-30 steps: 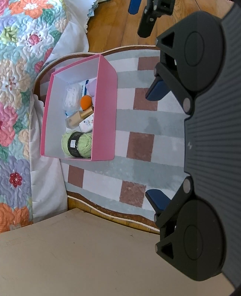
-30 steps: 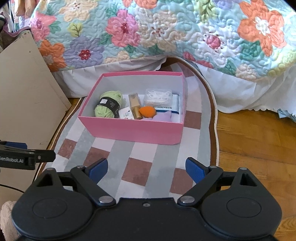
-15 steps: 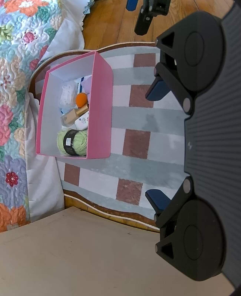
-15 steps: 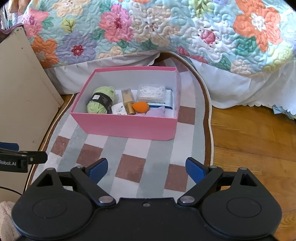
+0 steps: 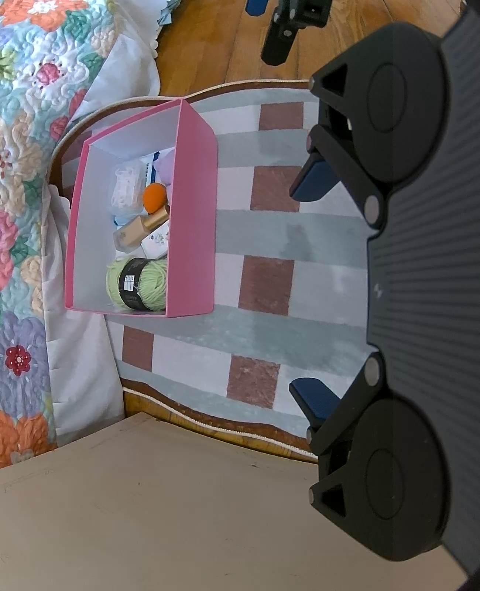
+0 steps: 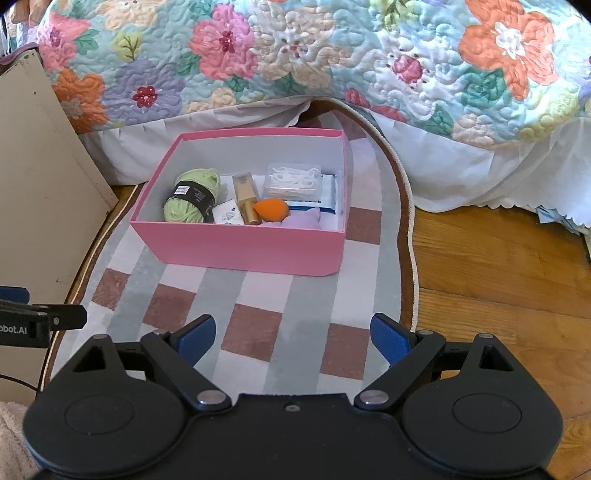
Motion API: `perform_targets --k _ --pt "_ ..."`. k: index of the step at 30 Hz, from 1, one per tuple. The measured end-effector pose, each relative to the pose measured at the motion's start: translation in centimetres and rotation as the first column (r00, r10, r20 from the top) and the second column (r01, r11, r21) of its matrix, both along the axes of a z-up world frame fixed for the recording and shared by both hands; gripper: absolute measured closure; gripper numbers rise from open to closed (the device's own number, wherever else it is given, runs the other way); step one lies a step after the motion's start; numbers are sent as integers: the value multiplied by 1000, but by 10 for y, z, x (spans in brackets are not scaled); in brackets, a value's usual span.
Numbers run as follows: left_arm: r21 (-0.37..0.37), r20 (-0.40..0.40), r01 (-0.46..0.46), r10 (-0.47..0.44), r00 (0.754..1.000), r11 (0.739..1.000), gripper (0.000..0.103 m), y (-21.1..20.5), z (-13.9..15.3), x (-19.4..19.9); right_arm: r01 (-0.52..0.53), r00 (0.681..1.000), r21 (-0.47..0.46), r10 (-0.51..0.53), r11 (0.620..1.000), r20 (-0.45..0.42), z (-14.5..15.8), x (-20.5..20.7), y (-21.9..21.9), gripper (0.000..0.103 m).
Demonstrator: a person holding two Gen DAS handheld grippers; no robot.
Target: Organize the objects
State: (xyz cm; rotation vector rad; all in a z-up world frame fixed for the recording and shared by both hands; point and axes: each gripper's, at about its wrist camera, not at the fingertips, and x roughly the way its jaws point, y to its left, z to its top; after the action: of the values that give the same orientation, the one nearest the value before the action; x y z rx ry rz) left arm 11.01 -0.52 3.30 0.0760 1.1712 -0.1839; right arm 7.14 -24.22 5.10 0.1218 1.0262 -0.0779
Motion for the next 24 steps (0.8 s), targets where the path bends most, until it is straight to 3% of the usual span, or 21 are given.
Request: perform_targets --k 24 --pt "36 -27 24 -23 999 999 0 -2 -6 4 -2 1000 -19 2 1000 -6 -2 -1 0 10"
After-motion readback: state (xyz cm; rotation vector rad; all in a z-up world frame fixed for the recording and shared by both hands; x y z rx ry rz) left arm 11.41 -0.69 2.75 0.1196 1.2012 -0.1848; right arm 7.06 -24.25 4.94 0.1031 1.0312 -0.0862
